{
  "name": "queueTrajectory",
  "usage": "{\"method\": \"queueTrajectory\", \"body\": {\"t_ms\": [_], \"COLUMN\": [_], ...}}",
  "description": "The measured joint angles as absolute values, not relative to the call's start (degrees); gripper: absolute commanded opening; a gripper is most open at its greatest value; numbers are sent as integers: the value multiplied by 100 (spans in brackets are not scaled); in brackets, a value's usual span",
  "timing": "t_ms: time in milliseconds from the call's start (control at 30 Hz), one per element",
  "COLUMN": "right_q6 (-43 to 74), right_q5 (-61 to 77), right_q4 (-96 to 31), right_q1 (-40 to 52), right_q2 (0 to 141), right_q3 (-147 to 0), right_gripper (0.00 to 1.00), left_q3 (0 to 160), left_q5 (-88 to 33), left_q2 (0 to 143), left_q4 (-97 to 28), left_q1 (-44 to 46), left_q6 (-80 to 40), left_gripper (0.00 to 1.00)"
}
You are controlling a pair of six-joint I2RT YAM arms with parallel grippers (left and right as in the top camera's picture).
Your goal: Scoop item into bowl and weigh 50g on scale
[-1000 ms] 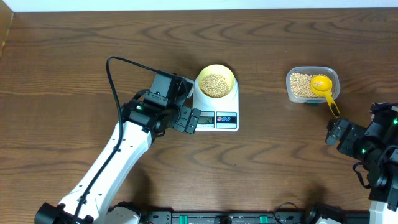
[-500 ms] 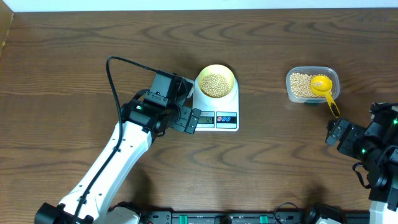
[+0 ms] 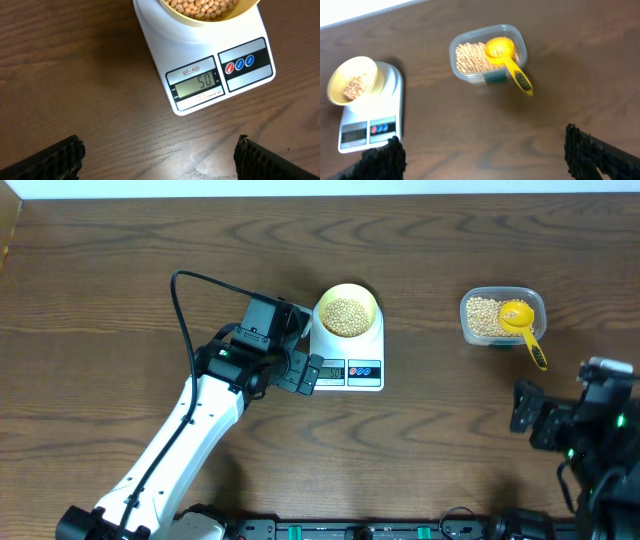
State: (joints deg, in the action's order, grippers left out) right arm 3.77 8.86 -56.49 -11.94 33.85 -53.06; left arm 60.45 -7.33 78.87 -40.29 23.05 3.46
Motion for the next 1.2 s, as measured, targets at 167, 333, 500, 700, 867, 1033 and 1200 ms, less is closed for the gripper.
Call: {"method": "queueTrajectory", "body": {"t_ms": [167, 333, 500, 700, 867, 1033, 1200], "right_q6": [336, 314, 128, -342, -666, -976, -1055], "right_q5": [869, 834, 827, 827, 832, 836, 840], "right_q4": [-4831, -3806, -3118, -1962, -1284, -1066, -722], "right_q1": [-1009, -987, -987, -950, -913, -864, -816], "right_q2": [2410, 1424, 755, 338, 322, 102, 71], "right_q3": [-4425, -3129, -2189, -1319, -805, -580, -410], "right_gripper": [99, 99, 99, 99, 99, 99, 99], "left_q3": [6045, 6045, 6045, 6045, 6045, 6045, 6045], "left_q5": [-733, -733, -733, -733, -733, -733, -733], "left_q2": [7887, 7887, 7887, 7887, 7887, 7887, 7887], "left_q4": [-4038, -4034, -4036, -4034, -4034, -4034, -4034], "left_q1": [2305, 2305, 2305, 2305, 2305, 2305, 2305], "left_q6": [346, 349, 349, 349, 346, 346, 346], "left_gripper": [98, 98, 98, 98, 98, 98, 98]}}
